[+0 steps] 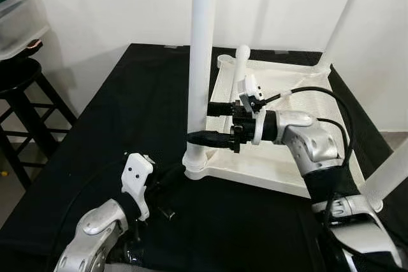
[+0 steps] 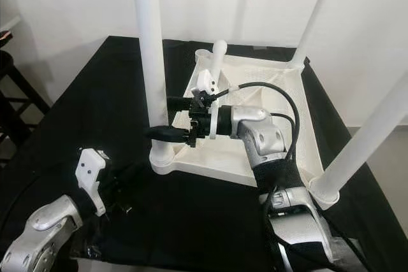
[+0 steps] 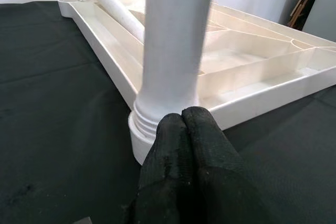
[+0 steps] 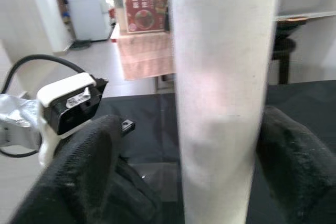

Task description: Building children table

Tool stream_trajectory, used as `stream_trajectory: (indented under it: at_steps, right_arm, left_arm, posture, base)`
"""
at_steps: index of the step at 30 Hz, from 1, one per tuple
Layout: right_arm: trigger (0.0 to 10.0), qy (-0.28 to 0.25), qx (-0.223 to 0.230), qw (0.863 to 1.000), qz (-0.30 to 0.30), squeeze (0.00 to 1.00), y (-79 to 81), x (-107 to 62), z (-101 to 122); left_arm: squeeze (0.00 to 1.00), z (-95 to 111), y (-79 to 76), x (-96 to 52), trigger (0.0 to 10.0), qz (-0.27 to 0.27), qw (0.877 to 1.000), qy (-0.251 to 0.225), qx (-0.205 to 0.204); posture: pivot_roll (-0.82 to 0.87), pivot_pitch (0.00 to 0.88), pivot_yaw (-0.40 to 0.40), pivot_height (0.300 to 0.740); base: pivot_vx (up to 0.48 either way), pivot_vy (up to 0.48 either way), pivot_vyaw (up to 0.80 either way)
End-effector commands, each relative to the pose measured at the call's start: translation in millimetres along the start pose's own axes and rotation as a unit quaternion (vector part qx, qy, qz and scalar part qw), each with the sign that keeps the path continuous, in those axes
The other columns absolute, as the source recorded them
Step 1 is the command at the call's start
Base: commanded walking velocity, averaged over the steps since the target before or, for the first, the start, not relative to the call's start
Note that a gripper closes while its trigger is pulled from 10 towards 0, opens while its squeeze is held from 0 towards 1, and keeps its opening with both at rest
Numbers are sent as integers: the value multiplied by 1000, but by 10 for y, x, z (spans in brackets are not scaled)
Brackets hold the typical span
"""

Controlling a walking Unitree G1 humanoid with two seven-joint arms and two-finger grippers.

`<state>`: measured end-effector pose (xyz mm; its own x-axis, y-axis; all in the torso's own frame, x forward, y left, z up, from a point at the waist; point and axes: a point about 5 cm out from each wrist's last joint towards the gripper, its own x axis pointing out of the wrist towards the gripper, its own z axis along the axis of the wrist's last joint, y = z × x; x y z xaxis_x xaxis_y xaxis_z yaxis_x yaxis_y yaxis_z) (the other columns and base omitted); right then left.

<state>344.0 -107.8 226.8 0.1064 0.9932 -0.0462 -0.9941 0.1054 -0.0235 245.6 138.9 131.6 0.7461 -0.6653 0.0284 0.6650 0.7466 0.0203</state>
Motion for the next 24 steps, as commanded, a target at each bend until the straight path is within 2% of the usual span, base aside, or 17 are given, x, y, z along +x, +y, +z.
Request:
stream_trajectory:
  at_steps: [1,5,10,16,17,18,19,20,21,22,23,24]
  right_arm:
    - [0,-3,5,999,53,0,47,81,-21]
    - [0,-7,18,997,76,0,25,64,-49]
    - [0,-8,19,998,60,0,20,3,-103]
    - [0,-9,22,1000,7,0,72,-72,-221]
    - [0,9,32,999,-32,0,152,-55,-355]
    - [0,41,42,990,-130,0,226,43,-561]
    - [0,41,42,990,-130,0,226,43,-561]
    - [0,79,70,963,-248,0,433,154,-823]
    - [0,103,86,933,-335,0,586,177,-954]
    - [0,103,86,933,-335,0,586,177,-954]
    - [0,119,45,910,-395,0,625,154,-912]
    - [0,118,27,899,-420,0,603,124,-853]
  left_arm:
    - [0,-32,-28,0,10000,-3,1000,5,0]
    - [0,-31,-29,-3,10000,-2,1000,4,0]
    - [0,-29,-29,-6,10000,-2,1000,4,1]
    - [0,-18,-30,-16,10000,-1,1000,3,0]
    - [0,-13,-29,-24,10000,-1,1000,2,-1]
    - [0,-8,-24,-39,10000,-2,1000,2,-1]
    - [0,-8,-24,-39,10000,-2,1000,2,-1]
    - [0,1,-14,-50,10000,-2,1000,2,-1]
    - [0,6,-7,-57,10000,-2,1000,2,-2]
    - [0,6,-7,-57,10000,-2,1000,2,-2]
    - [0,4,6,-60,10000,-2,1000,3,-1]
    - [0,1,17,-61,10000,-2,1000,4,0]
  posture:
    - [49,25,-39,740]
    - [55,25,-37,740]
    - [59,30,-37,740]
    - [48,40,-35,740]
    - [45,48,-39,740]
    - [40,56,-43,740]
    - [40,56,-43,740]
    - [34,66,-35,740]
    - [34,66,-35,740]
    - [34,66,-35,740]
    - [25,65,-20,740]
    - [2,55,-7,740]
  base:
    - [0,0,0]
    - [0,0,0]
    - [0,0,0]
    - [0,0,0]
    - [0,0,0]
    - [0,0,0]
    - [0,0,0]
    - [0,0,0]
    - [0,0,0]
    - [0,0,0]
    - [0,0,0]
    - [0,0,0]
